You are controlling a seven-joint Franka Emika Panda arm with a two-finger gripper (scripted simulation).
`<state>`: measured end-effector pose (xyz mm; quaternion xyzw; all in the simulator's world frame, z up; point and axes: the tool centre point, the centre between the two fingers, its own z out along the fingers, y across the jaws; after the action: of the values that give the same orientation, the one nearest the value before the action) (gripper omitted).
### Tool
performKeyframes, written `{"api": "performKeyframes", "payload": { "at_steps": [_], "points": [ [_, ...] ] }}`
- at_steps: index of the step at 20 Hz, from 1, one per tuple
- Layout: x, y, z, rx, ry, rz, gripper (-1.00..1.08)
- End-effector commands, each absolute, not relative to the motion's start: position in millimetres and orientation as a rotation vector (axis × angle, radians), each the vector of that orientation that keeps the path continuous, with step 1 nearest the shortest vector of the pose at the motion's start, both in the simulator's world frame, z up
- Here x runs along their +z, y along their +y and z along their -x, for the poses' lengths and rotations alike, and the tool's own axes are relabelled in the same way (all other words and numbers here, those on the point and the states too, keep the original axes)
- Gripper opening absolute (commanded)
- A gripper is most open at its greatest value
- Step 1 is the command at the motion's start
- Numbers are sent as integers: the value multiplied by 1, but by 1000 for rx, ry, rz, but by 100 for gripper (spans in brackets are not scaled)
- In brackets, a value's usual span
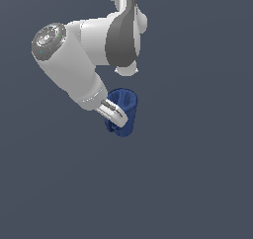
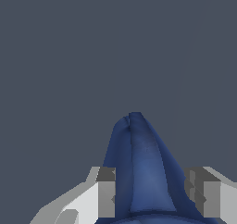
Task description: Pick up the object and move it to a goal position.
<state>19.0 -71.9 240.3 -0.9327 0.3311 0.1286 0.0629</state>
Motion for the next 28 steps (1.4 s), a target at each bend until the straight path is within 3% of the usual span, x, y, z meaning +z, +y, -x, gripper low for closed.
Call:
{"api": "performKeyframes", "payload": {
  "at_steps": [1,25,26,28],
  "points": [
    [232,-76,-23,420,1066,2787,28],
    [192,-74,-21,466,1158,2740,28],
    [192,-74,-21,466,1158,2740,-100],
    [192,-74,-21,466,1158,2740,-100]
  ]
}}
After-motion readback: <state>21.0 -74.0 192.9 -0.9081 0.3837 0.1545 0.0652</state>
